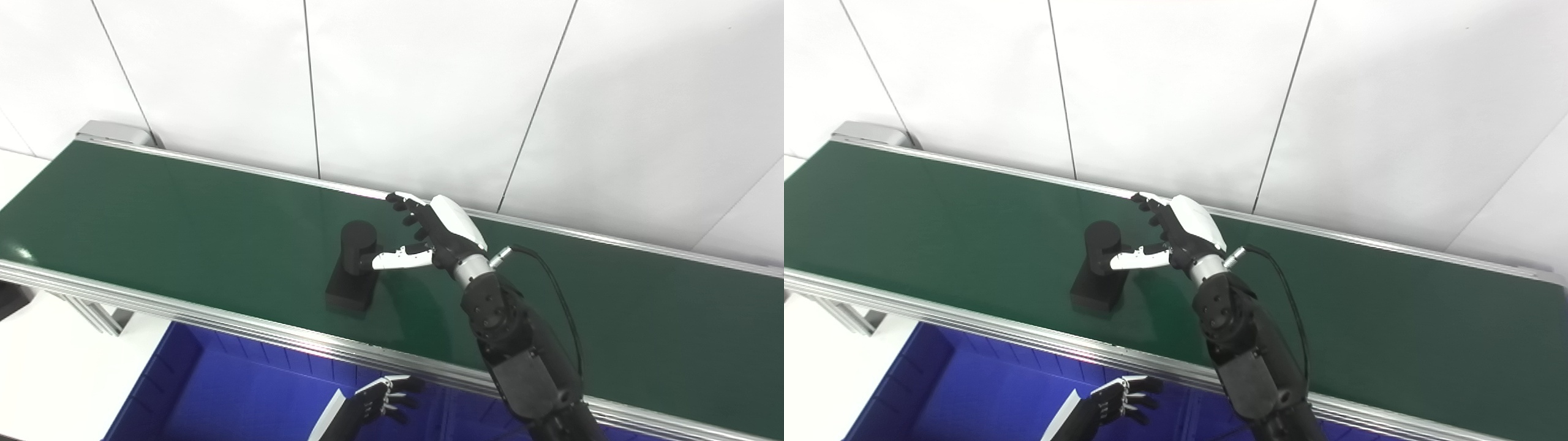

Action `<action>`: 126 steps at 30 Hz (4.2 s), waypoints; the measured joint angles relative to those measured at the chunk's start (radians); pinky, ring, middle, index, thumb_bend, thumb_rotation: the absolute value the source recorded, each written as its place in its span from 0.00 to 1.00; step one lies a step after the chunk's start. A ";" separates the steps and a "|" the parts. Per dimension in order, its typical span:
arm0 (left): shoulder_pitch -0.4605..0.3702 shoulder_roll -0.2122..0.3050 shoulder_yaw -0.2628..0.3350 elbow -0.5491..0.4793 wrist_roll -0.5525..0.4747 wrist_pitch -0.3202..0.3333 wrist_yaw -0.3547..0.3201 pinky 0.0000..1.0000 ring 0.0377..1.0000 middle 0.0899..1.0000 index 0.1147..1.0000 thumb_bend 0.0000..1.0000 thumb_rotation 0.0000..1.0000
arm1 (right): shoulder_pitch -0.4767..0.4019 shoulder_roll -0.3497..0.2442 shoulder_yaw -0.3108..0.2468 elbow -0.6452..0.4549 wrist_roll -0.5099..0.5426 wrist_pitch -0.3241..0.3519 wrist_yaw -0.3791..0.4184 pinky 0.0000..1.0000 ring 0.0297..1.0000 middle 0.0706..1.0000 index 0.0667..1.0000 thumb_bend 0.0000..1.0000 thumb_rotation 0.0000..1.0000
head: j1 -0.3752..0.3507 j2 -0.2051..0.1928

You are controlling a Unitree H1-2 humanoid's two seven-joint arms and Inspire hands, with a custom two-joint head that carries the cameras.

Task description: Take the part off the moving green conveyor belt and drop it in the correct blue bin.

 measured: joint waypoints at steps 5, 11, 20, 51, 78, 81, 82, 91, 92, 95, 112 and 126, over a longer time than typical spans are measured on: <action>0.002 0.000 -0.001 -0.001 0.024 0.000 0.004 0.59 0.69 0.76 0.73 0.97 0.11 | -0.010 0.028 0.017 0.089 0.004 -0.011 -0.038 0.68 0.80 0.86 0.86 0.88 0.37 | 0.009 0.006; 0.003 0.003 -0.011 -0.024 0.048 0.000 0.019 0.59 0.69 0.75 0.73 0.96 0.11 | -0.043 0.063 0.023 0.202 0.010 -0.047 -0.099 0.65 0.76 0.84 0.84 0.79 0.22 | 0.020 0.015; 0.017 0.003 -0.009 -0.035 0.049 0.000 0.021 0.58 0.68 0.74 0.72 0.97 0.11 | -0.075 0.094 0.040 0.319 -0.003 -0.094 -0.215 0.37 0.43 0.47 0.74 0.56 0.00 | 0.026 0.025; 0.027 0.003 0.016 -0.075 0.026 0.001 0.011 0.60 0.69 0.76 0.75 0.92 0.12 | 0.236 0.007 -0.086 -0.328 0.005 -0.102 -0.310 0.34 0.39 0.48 0.47 0.51 0.00 | -0.054 0.123; 0.050 0.012 0.030 -0.274 0.005 0.204 -0.101 0.70 0.75 0.79 0.80 0.86 0.09 | 0.785 -0.351 -0.289 -0.753 0.213 -0.157 -0.033 0.35 0.40 0.44 0.47 0.51 0.00 | -0.150 0.294; 0.045 0.012 0.030 -0.277 0.005 0.212 -0.104 0.70 0.75 0.80 0.80 0.86 0.08 | 0.803 -0.385 -0.291 -0.692 0.203 -0.205 -0.035 0.36 0.41 0.42 0.50 0.51 0.00 | -0.155 0.296; 0.046 0.012 0.031 -0.278 0.005 0.214 -0.104 0.70 0.75 0.80 0.80 0.86 0.08 | 0.811 -0.398 -0.292 -0.669 0.196 -0.225 -0.035 0.37 0.42 0.42 0.51 0.51 0.00 | -0.163 0.296; 0.046 0.022 0.040 -0.281 0.005 0.231 -0.111 0.71 0.77 0.81 0.80 0.85 0.05 | 0.845 -0.473 -0.293 -0.593 0.121 -0.264 -0.007 0.39 0.43 0.39 0.51 0.51 0.00 | -0.196 0.299; 0.045 0.022 0.041 -0.282 0.005 0.235 -0.112 0.71 0.77 0.81 0.80 0.85 0.05 | 0.844 -0.474 -0.293 -0.595 0.111 -0.253 0.004 0.39 0.44 0.39 0.51 0.51 0.00 | -0.196 0.299; 0.047 0.024 0.045 -0.285 0.005 0.242 -0.115 0.72 0.77 0.80 0.81 0.84 0.04 | 0.843 -0.474 -0.291 -0.595 0.076 -0.226 0.021 0.48 0.53 0.44 0.47 0.52 0.00 | -0.202 0.301; 0.058 0.044 0.060 -0.312 0.004 0.249 -0.133 0.72 0.77 0.80 0.81 0.84 0.06 | 0.954 -0.422 -0.320 -0.670 0.133 -0.322 -0.050 0.67 0.84 0.92 0.90 0.76 0.47 | -0.213 0.311; 0.072 0.063 0.079 -0.327 -0.016 0.259 -0.143 0.74 0.79 0.83 0.80 0.84 0.07 | 1.027 -0.258 -0.254 -0.633 0.193 -0.578 -0.190 0.67 0.83 0.88 0.91 0.78 0.48 | -0.198 0.313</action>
